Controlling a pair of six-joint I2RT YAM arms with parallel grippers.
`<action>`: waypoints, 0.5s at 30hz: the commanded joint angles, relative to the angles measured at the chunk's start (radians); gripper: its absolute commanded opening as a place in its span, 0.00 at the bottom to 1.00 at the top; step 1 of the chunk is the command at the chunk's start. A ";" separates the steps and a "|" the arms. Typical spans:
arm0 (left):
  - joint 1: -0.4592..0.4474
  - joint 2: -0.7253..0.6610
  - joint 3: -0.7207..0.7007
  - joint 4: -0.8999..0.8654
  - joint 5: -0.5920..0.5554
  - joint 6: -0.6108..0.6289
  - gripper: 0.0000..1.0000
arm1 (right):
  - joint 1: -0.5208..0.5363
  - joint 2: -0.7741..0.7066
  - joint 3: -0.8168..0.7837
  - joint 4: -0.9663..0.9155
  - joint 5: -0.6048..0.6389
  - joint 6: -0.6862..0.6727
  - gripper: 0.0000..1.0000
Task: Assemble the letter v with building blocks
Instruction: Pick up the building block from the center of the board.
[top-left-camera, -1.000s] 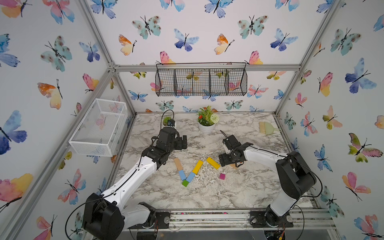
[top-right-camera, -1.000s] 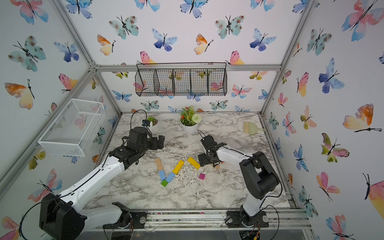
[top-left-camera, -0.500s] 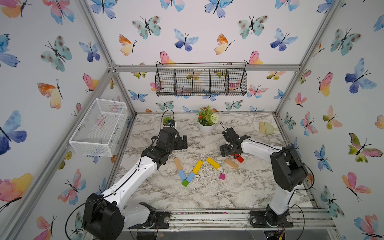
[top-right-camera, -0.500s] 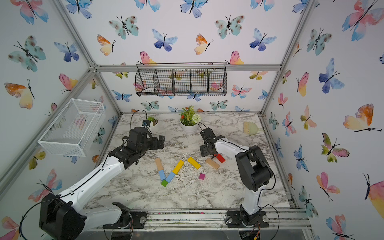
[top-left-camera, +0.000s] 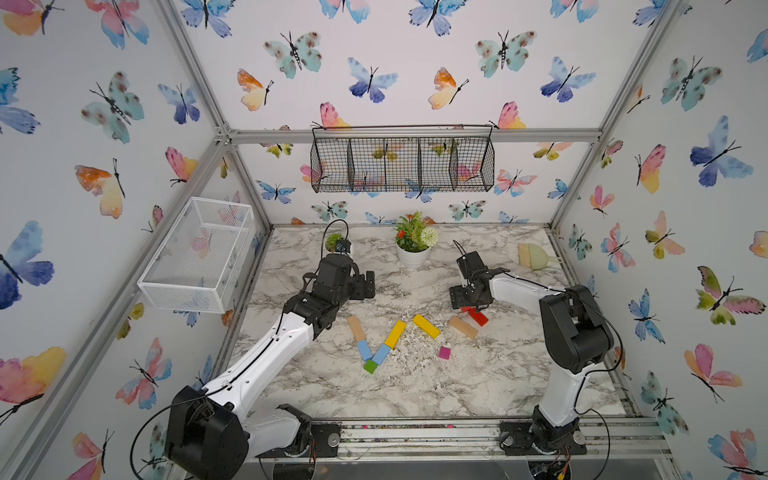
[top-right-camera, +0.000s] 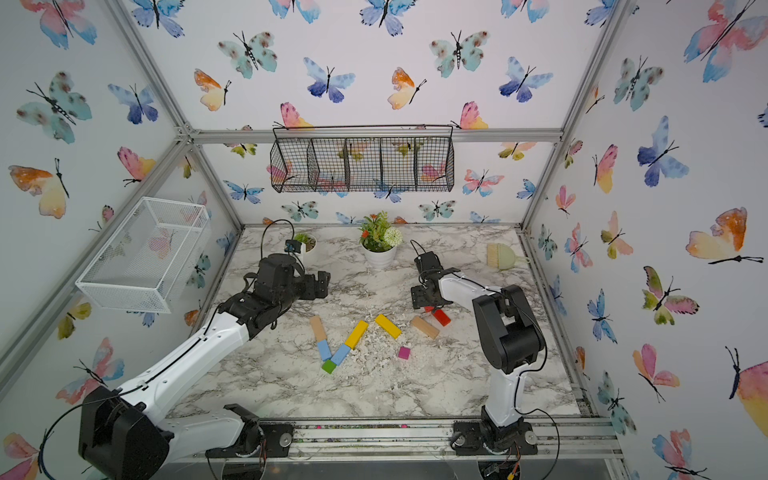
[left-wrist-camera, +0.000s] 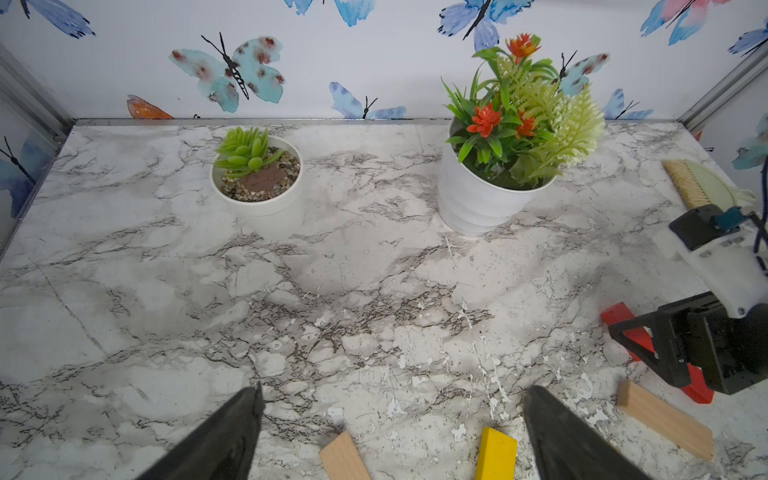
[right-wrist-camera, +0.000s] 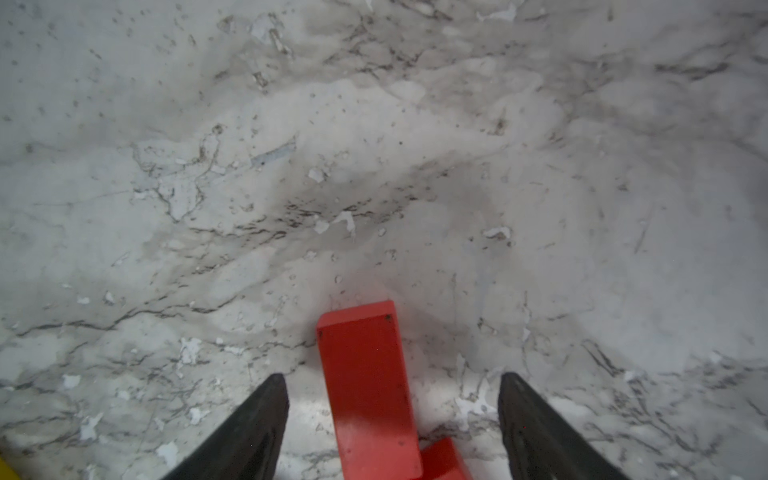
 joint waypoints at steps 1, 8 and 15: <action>0.005 -0.017 -0.011 0.015 0.009 0.000 0.98 | 0.003 0.027 0.003 0.007 -0.039 -0.010 0.77; 0.005 -0.016 -0.010 0.015 0.009 0.000 0.98 | 0.003 0.032 0.002 0.007 -0.049 -0.010 0.52; 0.005 -0.016 -0.010 0.015 0.009 0.000 0.98 | 0.003 0.031 0.002 0.008 -0.044 -0.012 0.38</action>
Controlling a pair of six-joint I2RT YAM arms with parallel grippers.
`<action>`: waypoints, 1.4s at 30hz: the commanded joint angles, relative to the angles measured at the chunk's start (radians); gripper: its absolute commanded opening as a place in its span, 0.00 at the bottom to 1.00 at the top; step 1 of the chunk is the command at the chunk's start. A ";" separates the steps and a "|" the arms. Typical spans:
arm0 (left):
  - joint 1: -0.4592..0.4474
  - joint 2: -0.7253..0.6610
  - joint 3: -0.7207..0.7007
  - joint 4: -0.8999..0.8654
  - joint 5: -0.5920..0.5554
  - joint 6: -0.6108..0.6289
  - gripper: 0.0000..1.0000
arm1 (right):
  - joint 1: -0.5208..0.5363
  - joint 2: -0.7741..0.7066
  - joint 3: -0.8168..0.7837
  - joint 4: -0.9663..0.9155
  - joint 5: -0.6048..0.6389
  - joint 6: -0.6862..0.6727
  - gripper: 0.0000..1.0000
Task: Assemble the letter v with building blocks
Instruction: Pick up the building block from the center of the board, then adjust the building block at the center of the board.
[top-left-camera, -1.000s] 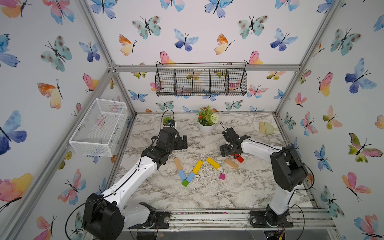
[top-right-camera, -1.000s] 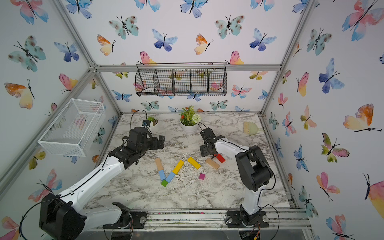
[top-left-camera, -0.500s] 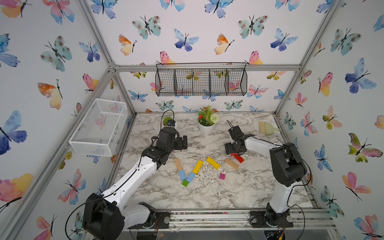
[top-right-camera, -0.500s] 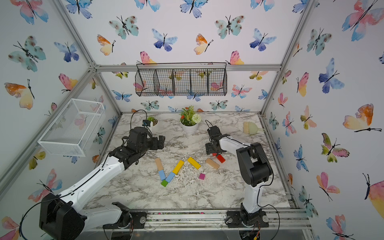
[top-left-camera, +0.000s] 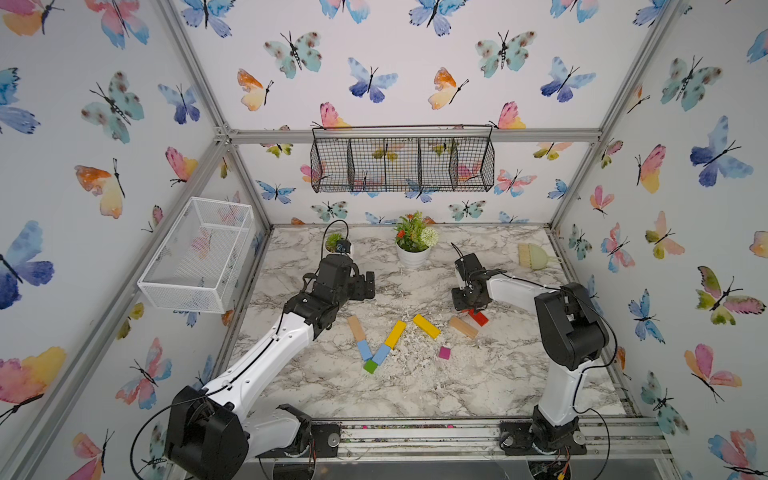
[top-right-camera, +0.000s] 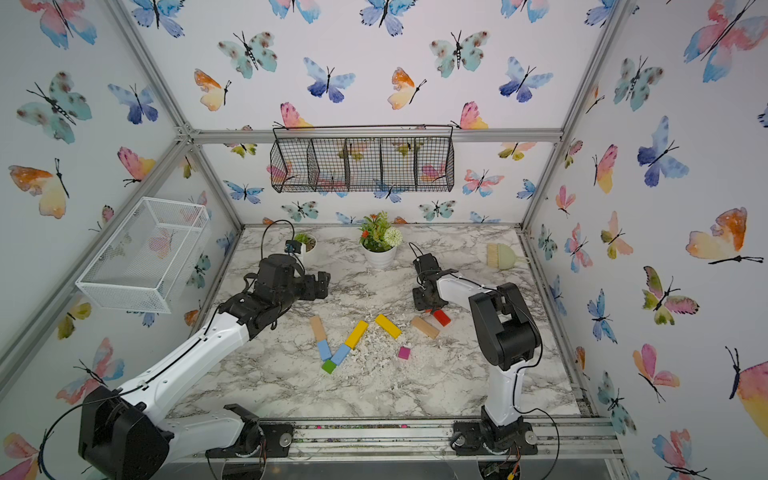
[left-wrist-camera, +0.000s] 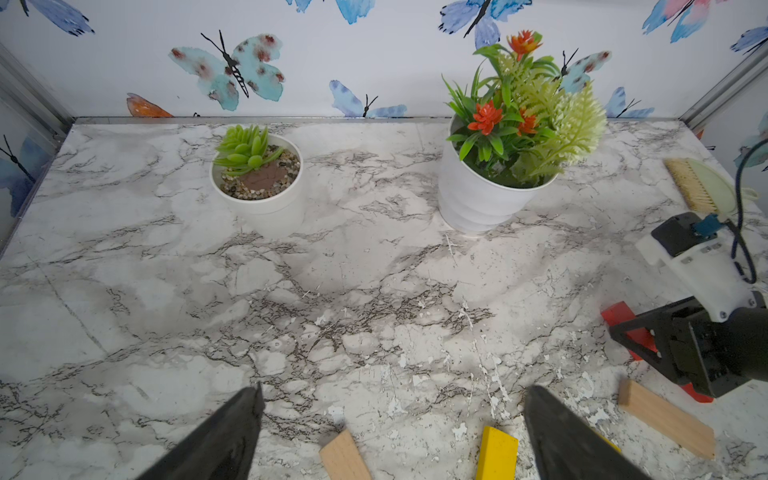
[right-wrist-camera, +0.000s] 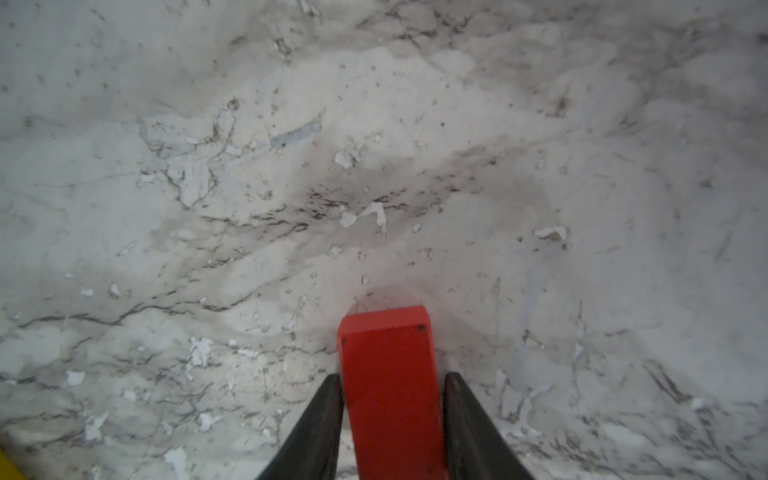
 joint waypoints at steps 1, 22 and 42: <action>0.006 -0.016 -0.007 0.015 0.009 0.000 0.98 | 0.002 0.003 -0.001 0.001 -0.007 -0.004 0.35; 0.005 -0.009 -0.007 0.013 0.011 -0.002 0.98 | 0.146 -0.086 -0.029 0.005 -0.029 0.041 0.25; 0.006 -0.012 -0.007 0.014 0.015 -0.001 0.98 | 0.201 -0.039 -0.060 0.006 -0.078 0.084 0.25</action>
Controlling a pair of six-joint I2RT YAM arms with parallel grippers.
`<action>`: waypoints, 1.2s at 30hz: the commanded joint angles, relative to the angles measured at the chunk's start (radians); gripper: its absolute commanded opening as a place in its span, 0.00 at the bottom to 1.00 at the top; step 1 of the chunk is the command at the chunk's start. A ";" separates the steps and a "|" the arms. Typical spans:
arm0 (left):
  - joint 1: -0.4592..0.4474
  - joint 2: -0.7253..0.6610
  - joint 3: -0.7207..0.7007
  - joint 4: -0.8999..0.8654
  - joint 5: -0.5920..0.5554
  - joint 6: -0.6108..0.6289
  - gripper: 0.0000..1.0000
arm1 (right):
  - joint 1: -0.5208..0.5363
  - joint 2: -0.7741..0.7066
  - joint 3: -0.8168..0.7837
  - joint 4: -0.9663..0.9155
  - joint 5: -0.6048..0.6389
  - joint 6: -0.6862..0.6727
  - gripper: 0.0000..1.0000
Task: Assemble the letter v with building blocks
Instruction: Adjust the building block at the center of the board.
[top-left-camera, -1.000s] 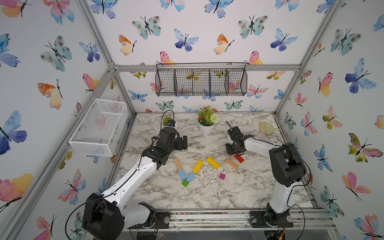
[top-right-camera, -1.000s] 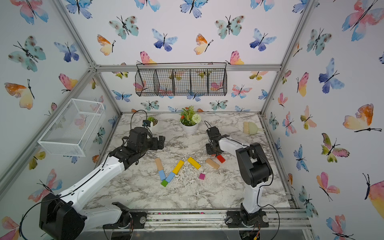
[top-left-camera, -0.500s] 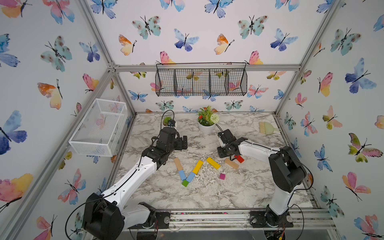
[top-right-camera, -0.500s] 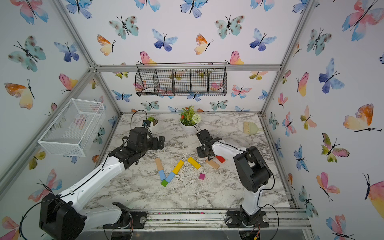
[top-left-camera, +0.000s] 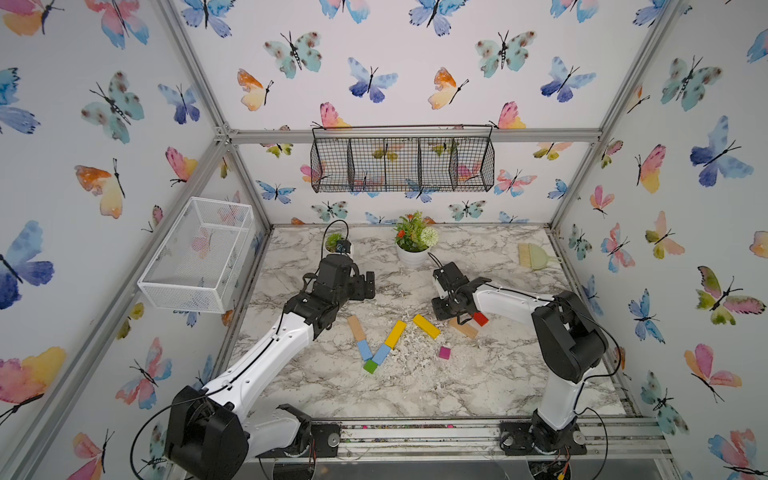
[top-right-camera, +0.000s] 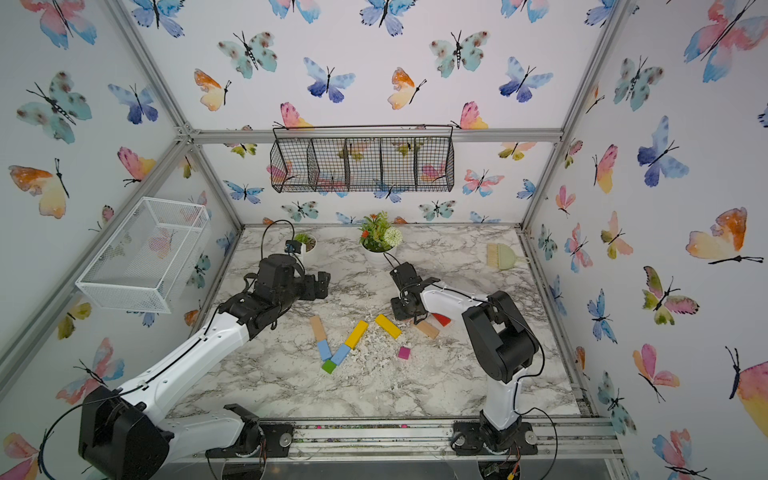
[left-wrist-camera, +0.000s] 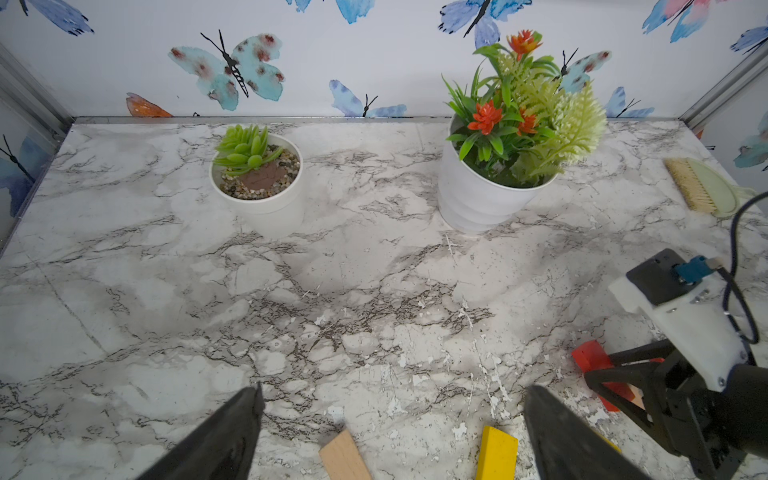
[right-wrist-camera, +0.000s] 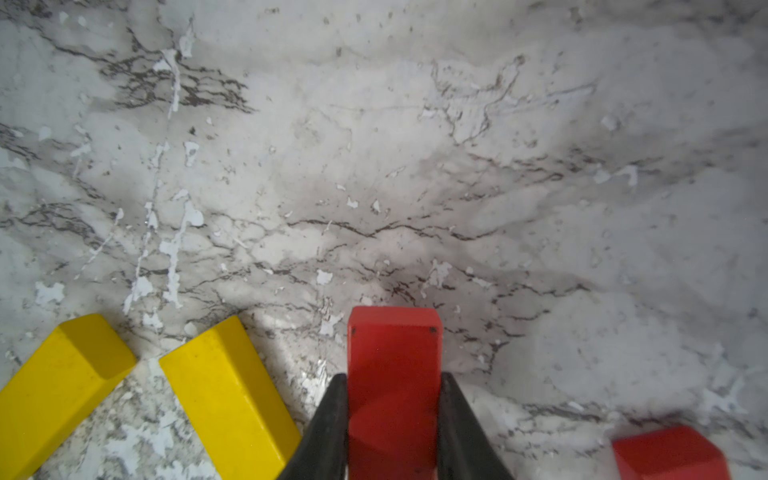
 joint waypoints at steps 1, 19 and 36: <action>0.005 -0.012 -0.007 0.015 0.016 0.000 0.98 | 0.011 0.021 -0.027 -0.005 -0.017 0.023 0.25; 0.006 -0.015 -0.006 0.014 0.016 0.000 0.98 | 0.011 -0.015 -0.114 -0.019 0.068 0.060 0.25; 0.006 -0.017 -0.007 0.015 0.024 -0.001 0.98 | 0.011 -0.097 -0.220 -0.030 0.100 0.059 0.25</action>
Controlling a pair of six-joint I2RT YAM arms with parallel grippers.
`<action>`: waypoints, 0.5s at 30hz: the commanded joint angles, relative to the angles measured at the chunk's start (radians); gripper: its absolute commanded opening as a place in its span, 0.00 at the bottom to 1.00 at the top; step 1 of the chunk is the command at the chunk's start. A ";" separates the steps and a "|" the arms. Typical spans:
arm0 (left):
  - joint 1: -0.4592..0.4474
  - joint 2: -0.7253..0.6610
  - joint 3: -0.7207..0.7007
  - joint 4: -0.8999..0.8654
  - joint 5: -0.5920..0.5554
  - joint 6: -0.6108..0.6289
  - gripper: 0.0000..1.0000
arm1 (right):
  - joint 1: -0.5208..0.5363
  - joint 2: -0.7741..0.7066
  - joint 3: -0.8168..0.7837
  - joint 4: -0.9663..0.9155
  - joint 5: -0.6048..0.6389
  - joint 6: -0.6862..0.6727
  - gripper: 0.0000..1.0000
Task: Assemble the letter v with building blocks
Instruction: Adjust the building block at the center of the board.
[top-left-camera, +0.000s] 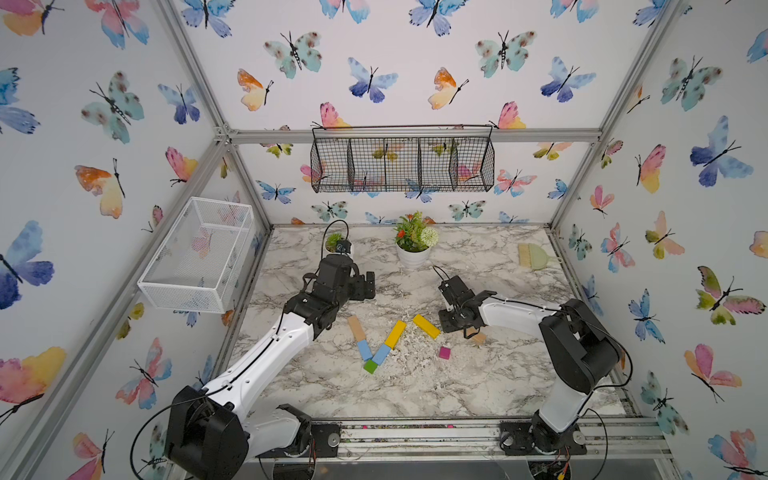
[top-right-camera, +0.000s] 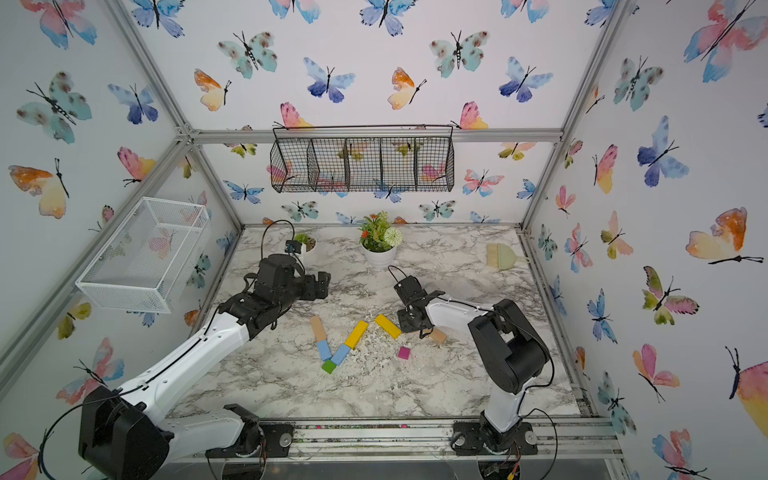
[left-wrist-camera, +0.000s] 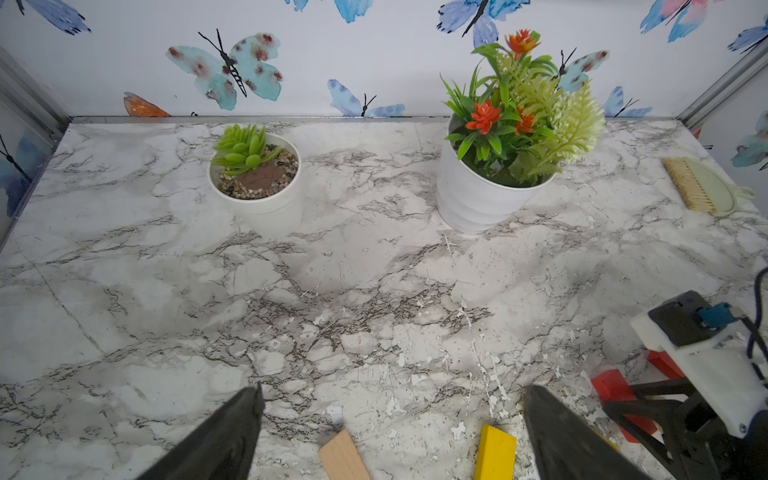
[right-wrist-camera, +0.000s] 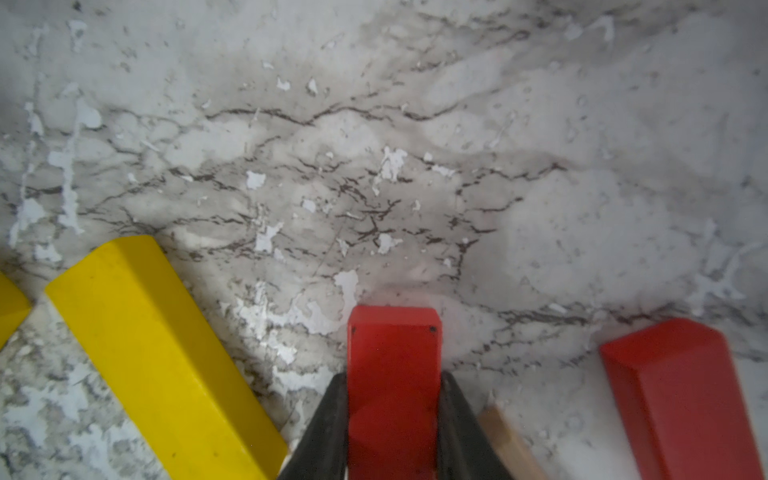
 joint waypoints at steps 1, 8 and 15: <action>0.005 -0.017 -0.007 0.015 0.019 -0.001 0.98 | 0.001 -0.009 -0.052 -0.074 0.015 0.000 0.25; 0.005 -0.016 -0.007 0.018 0.020 -0.001 0.98 | 0.034 -0.044 -0.090 -0.087 0.001 -0.026 0.26; 0.005 -0.018 -0.007 0.016 0.020 -0.001 0.98 | 0.072 -0.053 -0.107 -0.116 -0.002 -0.042 0.26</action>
